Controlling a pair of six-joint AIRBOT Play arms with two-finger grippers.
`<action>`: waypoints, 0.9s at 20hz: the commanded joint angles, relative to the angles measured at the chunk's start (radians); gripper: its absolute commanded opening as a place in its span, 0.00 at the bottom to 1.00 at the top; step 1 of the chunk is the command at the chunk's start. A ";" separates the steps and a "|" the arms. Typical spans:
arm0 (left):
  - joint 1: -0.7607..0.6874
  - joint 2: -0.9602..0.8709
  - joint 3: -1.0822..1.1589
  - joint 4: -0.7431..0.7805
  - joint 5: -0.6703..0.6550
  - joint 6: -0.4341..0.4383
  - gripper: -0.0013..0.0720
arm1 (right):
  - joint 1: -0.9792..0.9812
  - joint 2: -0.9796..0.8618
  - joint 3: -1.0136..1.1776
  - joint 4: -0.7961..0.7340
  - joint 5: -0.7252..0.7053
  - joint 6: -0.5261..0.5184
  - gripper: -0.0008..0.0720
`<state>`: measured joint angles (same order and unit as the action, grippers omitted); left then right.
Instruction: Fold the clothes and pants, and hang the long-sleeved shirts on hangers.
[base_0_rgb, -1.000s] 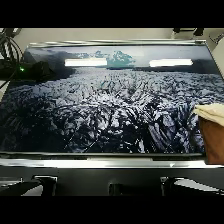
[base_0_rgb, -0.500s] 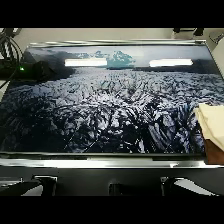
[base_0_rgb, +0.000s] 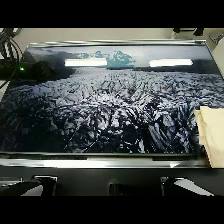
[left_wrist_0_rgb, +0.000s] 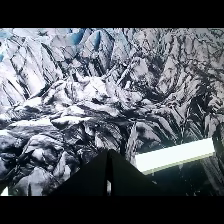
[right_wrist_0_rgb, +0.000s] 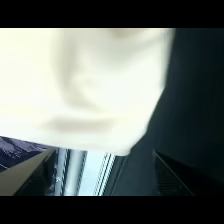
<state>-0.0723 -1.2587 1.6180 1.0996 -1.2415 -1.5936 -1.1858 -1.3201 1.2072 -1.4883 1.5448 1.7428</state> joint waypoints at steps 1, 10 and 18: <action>0.000 0.000 0.000 0.000 0.002 0.000 0.05 | 0.000 0.000 0.074 0.059 -0.045 -0.038 0.98; -0.171 -0.071 0.001 0.679 0.058 -0.133 0.04 | 0.595 -0.022 0.515 0.161 -0.268 -0.128 0.98; -0.186 -0.193 -0.261 0.498 -0.153 -0.193 1.00 | 1.045 -0.216 0.337 0.141 0.097 -0.053 0.98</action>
<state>-0.2497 -1.4563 1.4776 1.6688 -1.4147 -1.7634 -0.2703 -1.4975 1.6112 -1.3533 1.5734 1.6775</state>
